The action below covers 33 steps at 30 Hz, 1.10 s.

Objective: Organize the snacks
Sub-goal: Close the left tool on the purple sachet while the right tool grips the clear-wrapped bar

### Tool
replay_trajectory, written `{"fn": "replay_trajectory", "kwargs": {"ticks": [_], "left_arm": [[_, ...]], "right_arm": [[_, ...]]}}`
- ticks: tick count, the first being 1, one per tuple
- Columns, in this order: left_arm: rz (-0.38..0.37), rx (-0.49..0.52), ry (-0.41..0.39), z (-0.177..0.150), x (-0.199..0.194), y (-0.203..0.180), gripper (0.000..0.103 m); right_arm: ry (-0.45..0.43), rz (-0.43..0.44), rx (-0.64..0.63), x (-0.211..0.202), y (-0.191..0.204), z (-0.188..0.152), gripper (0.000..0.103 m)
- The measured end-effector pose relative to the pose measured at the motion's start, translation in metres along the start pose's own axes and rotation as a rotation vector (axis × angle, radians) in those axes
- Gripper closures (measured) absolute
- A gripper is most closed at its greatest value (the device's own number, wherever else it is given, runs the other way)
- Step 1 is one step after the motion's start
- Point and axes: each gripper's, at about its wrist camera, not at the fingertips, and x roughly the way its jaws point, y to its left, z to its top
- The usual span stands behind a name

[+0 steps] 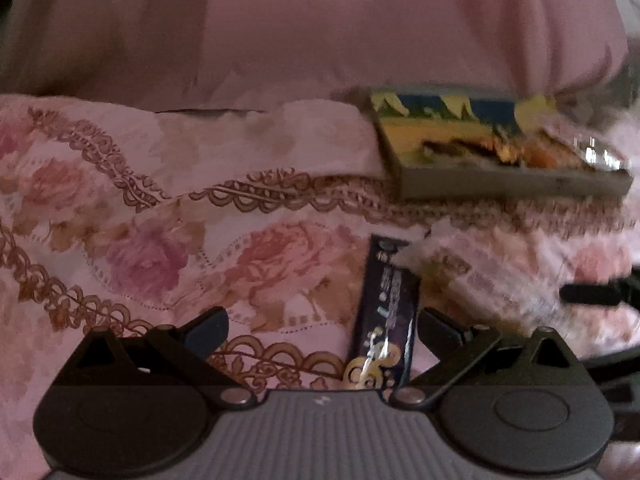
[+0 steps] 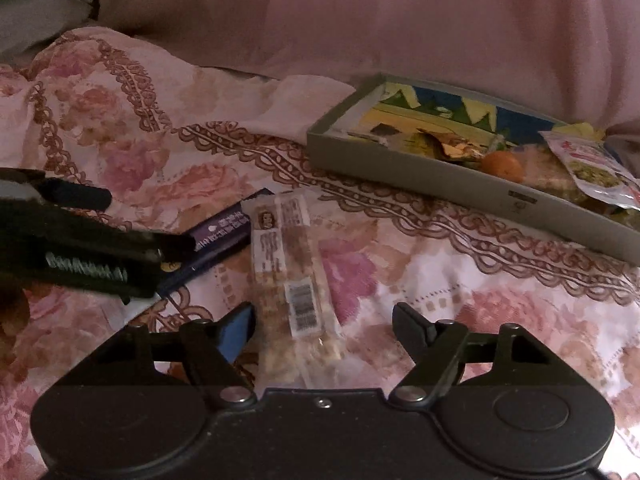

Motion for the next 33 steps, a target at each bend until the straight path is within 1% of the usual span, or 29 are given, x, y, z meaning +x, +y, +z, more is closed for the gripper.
{"fn": "replay_trajectory", "kwargs": {"ticks": [3,5,6,8,10,11,12,14,15,17,19,21,22,23,27,30,33], "left_arm": [[0.011,0.021,0.019,-0.004,0.006,-0.001,0.001],[0.008,0.027,0.021,-0.005,0.007,-0.001,0.004],[0.002,0.033,0.018,-0.006,0.007,-0.002,0.004],[-0.014,0.050,0.007,-0.006,0.006,-0.004,0.012],[-0.025,0.073,0.003,-0.006,0.005,-0.007,0.014],[-0.028,0.087,0.000,-0.006,0.005,-0.010,0.016],[-0.032,0.097,-0.001,-0.006,0.006,-0.012,0.018],[-0.045,0.108,0.006,-0.005,0.009,-0.016,0.027],[-0.053,0.111,0.002,-0.004,0.009,-0.017,0.029],[-0.078,0.130,0.005,-0.005,0.011,-0.022,0.041],[-0.088,0.150,0.028,-0.007,0.016,-0.026,0.048],[-0.095,0.152,0.027,-0.009,0.018,-0.028,0.054],[-0.105,0.151,0.028,-0.009,0.017,-0.028,0.061],[-0.116,0.145,0.029,-0.008,0.017,-0.028,0.063],[-0.109,0.145,0.027,-0.009,0.016,-0.029,0.067],[-0.109,0.096,0.028,-0.006,0.014,-0.025,0.068],[-0.096,0.049,0.006,-0.002,0.009,-0.019,0.068]], "right_arm": [[-0.004,0.009,-0.020,0.004,0.003,0.001,0.025],[0.005,0.022,-0.006,0.007,0.003,0.001,0.032],[0.007,0.023,0.008,0.008,0.003,0.000,0.034],[-0.004,0.007,0.023,0.006,0.003,-0.002,0.048],[-0.009,0.019,0.051,0.004,-0.003,-0.002,0.054],[-0.008,0.025,0.065,0.003,-0.006,-0.002,0.059],[-0.012,0.025,0.076,0.001,-0.008,-0.001,0.061],[-0.020,0.021,0.093,0.000,-0.012,-0.001,0.062],[-0.022,0.020,0.098,0.000,-0.014,0.000,0.062],[-0.026,0.016,0.109,0.000,-0.017,0.000,0.062],[-0.029,0.018,0.116,0.000,-0.019,0.000,0.062],[-0.031,0.018,0.119,-0.001,-0.021,-0.001,0.062],[-0.031,0.016,0.121,-0.001,-0.022,-0.001,0.062],[-0.031,0.012,0.125,-0.001,-0.023,0.000,0.062],[-0.038,0.005,0.143,-0.003,-0.027,0.002,0.063],[-0.061,-0.014,0.139,-0.010,-0.027,0.002,0.064],[-0.082,-0.032,0.118,-0.018,-0.025,0.003,0.064]]}}
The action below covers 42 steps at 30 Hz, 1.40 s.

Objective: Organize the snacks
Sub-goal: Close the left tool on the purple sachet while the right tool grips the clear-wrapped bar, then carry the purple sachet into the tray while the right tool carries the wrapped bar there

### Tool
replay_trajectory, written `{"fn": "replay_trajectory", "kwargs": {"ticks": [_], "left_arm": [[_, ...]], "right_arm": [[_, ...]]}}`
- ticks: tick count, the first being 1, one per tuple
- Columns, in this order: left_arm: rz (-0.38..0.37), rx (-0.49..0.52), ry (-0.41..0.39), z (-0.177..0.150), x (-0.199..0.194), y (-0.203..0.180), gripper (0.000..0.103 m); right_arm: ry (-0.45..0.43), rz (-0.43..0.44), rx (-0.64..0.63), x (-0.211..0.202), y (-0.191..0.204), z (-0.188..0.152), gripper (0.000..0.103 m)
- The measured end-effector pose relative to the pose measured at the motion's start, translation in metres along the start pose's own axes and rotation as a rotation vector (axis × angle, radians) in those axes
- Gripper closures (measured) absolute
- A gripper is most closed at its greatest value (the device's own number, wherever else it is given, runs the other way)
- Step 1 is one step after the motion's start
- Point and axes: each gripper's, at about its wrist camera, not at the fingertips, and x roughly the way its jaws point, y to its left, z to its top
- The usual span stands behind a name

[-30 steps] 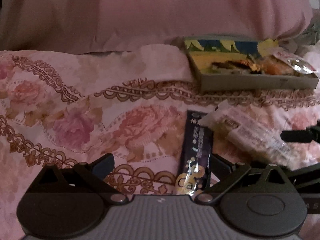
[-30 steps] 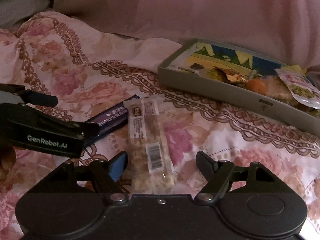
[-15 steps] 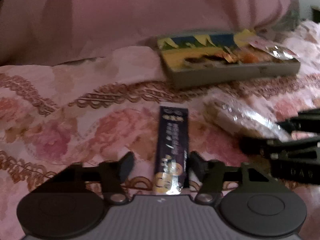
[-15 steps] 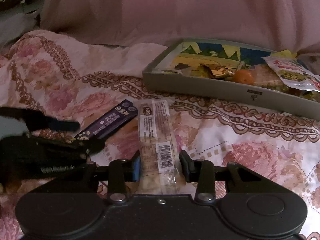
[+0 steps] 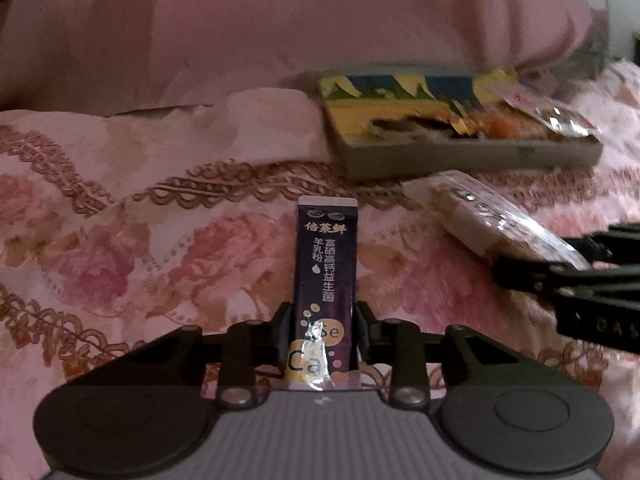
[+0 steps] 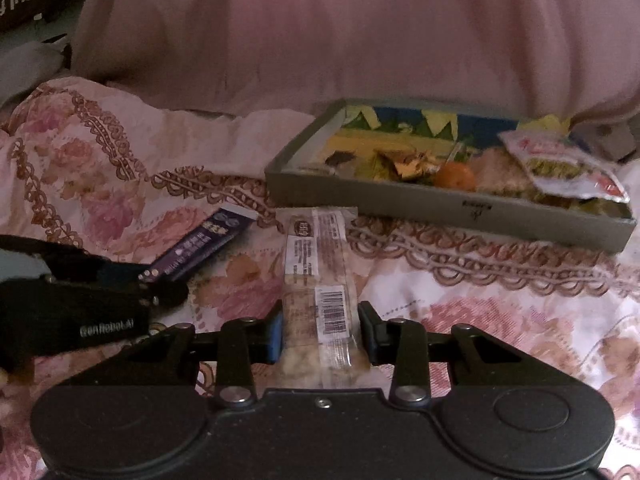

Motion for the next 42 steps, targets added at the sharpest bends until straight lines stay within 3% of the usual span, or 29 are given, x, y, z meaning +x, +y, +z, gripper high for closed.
{"fn": "replay_trajectory", "kwargs": {"ticks": [5,9,14,21,28,32,36,42], "left_arm": [[-0.018,-0.092,-0.032,0.005,-0.010,0.009,0.069],[0.003,-0.116,-0.105,0.009,-0.022,0.011,0.069],[0.014,-0.171,-0.174,0.018,-0.033,0.013,0.069],[0.018,-0.255,-0.250,0.046,-0.039,0.016,0.069],[-0.037,-0.253,-0.326,0.096,-0.012,-0.006,0.069],[-0.096,-0.262,-0.330,0.116,0.015,-0.015,0.069],[-0.172,-0.281,-0.348,0.125,0.037,-0.018,0.068],[-0.184,-0.296,-0.302,0.123,0.071,-0.015,0.068]], "right_arm": [[-0.021,-0.014,-0.019,-0.010,0.001,0.001,0.064],[-0.058,-0.020,-0.013,-0.019,0.001,0.004,0.064],[-0.082,0.032,0.065,-0.033,-0.001,0.011,0.064],[-0.171,0.035,0.083,-0.042,-0.005,0.033,0.064],[-0.231,-0.028,0.127,-0.032,-0.037,0.050,0.064],[-0.255,-0.059,0.147,-0.017,-0.054,0.063,0.064],[-0.277,-0.070,0.151,0.003,-0.066,0.083,0.064],[-0.258,-0.065,0.142,0.040,-0.075,0.113,0.064]]}}
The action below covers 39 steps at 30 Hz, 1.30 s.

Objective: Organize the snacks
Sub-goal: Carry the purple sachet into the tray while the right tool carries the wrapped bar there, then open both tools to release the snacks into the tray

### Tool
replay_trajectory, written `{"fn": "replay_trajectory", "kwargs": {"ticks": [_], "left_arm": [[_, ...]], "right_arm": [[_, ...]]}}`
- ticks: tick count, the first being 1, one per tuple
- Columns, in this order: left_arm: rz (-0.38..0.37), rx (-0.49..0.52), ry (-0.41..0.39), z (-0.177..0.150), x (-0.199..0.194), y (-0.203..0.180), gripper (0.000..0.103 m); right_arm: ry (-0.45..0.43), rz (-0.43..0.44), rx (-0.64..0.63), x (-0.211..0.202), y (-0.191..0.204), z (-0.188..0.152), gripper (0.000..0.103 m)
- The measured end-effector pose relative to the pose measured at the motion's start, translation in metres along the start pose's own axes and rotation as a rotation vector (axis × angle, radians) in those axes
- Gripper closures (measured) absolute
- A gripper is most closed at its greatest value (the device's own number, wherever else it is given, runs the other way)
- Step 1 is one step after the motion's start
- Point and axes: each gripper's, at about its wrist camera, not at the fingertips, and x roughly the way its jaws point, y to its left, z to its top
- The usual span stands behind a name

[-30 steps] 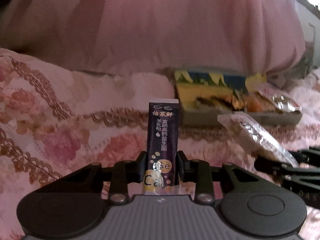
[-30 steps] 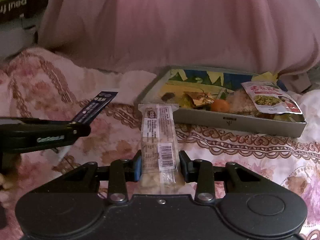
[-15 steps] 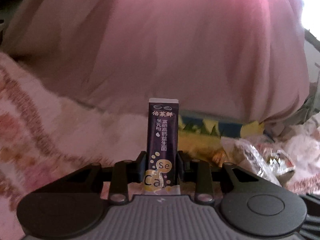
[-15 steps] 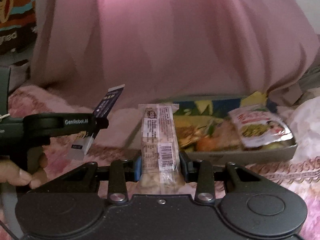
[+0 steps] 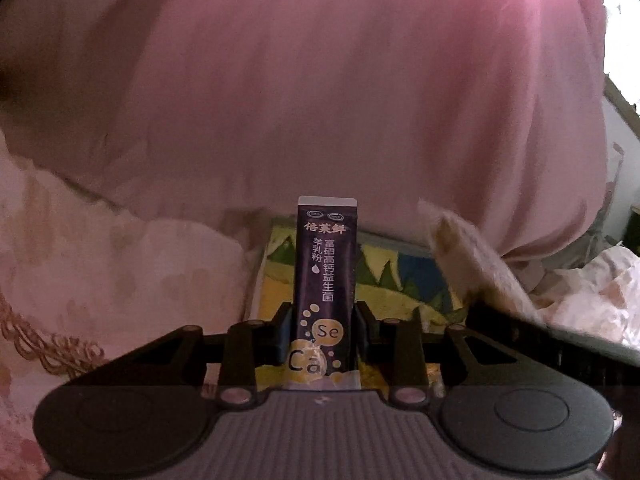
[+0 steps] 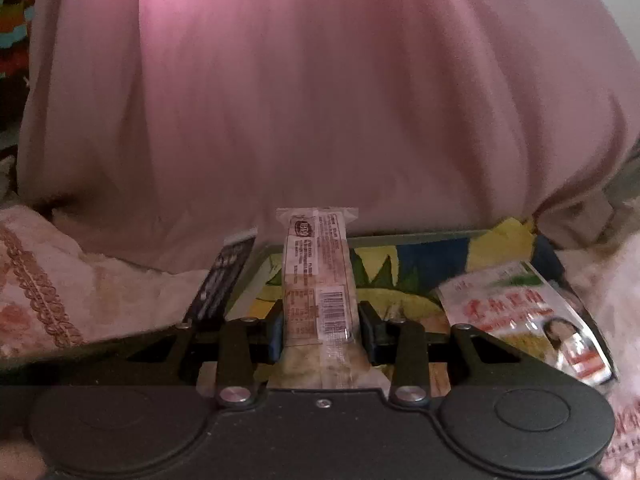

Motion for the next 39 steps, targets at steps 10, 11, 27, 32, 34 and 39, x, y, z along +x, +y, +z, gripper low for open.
{"fn": "replay_trajectory", "kwargs": {"ticks": [10,11,27,32,34,39], "left_arm": [[0.026,-0.032,0.063,-0.007,0.022,0.013,0.068],[0.027,-0.036,0.069,-0.007,0.022,0.013,0.068],[0.032,-0.027,0.140,-0.009,0.025,0.012,0.064],[0.032,-0.046,0.137,-0.006,0.023,0.014,0.051],[0.034,-0.046,0.134,-0.005,0.021,0.015,0.046],[0.014,-0.079,0.124,0.001,0.010,0.015,0.035]], "right_arm": [[0.085,-0.012,-0.043,0.040,0.008,0.002,0.064],[0.094,-0.019,-0.039,0.042,0.007,0.001,0.064],[0.207,-0.040,-0.051,0.056,0.006,0.000,0.063],[0.245,-0.042,-0.051,0.060,0.005,0.004,0.060],[0.247,-0.035,-0.034,0.058,0.003,0.006,0.060],[0.223,-0.035,-0.001,0.046,-0.002,0.014,0.049]]}}
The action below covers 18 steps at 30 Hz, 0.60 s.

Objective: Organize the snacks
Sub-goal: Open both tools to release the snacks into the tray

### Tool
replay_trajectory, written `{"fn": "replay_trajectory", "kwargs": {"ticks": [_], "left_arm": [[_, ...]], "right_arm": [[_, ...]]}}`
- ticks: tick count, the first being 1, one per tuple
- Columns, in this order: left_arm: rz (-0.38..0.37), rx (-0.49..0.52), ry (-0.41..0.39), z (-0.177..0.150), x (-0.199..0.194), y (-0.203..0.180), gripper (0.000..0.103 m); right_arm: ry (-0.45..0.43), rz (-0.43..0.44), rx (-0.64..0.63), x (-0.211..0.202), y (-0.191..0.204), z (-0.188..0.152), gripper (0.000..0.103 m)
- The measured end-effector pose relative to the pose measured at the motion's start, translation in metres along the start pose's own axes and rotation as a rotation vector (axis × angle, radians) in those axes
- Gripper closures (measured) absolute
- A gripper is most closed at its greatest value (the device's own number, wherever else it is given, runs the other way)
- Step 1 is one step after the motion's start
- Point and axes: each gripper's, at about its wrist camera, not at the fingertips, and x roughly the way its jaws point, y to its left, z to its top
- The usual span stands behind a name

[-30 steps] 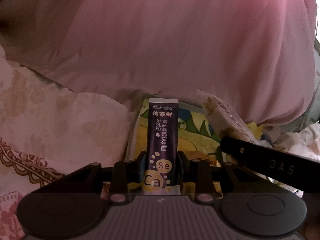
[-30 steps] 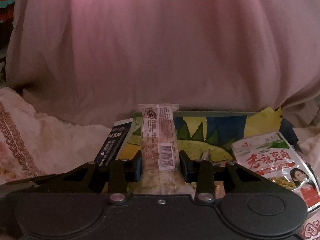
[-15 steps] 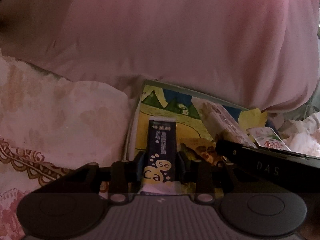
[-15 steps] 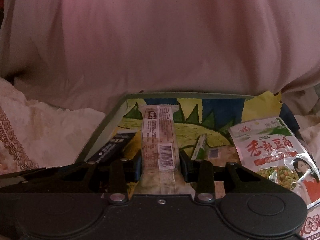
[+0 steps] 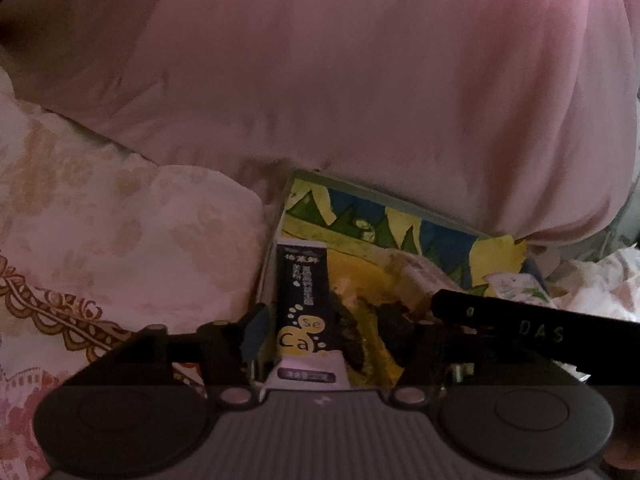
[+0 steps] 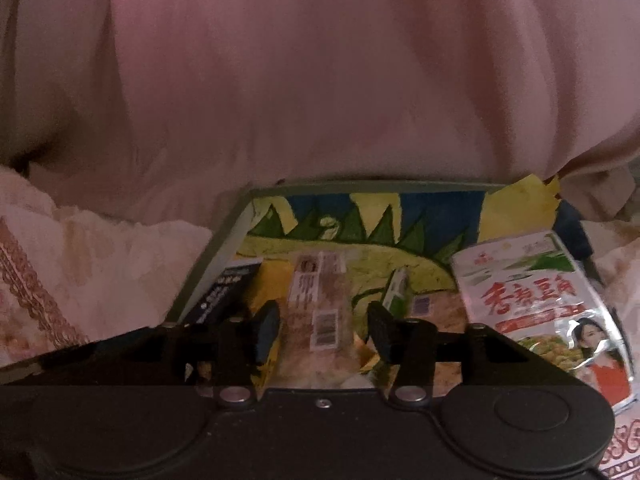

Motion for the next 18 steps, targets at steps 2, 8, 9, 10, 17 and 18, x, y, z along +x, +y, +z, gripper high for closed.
{"fn": "replay_trajectory", "kwargs": {"ticks": [2,8,9,10,17,18], "left_arm": [[0.010,-0.002,-0.013,0.001,-0.007,-0.002,0.025],[0.038,-0.014,-0.071,0.006,-0.032,-0.004,0.017],[0.041,-0.017,-0.076,0.007,-0.036,-0.004,0.016],[0.045,-0.016,-0.083,0.007,-0.041,-0.005,0.014],[0.059,0.006,-0.146,0.008,-0.085,-0.013,0.002],[0.060,0.011,-0.158,0.008,-0.092,-0.015,0.001]], "right_arm": [[-0.019,-0.005,0.010,-0.009,-0.001,0.003,0.044],[-0.081,-0.027,0.020,-0.043,-0.005,0.011,0.032],[-0.092,-0.030,0.021,-0.049,-0.005,0.011,0.030],[-0.101,-0.035,0.020,-0.056,-0.006,0.012,0.024],[-0.164,-0.043,0.013,-0.108,-0.014,0.003,0.005],[-0.171,-0.043,0.012,-0.115,-0.015,0.001,0.004]]}}
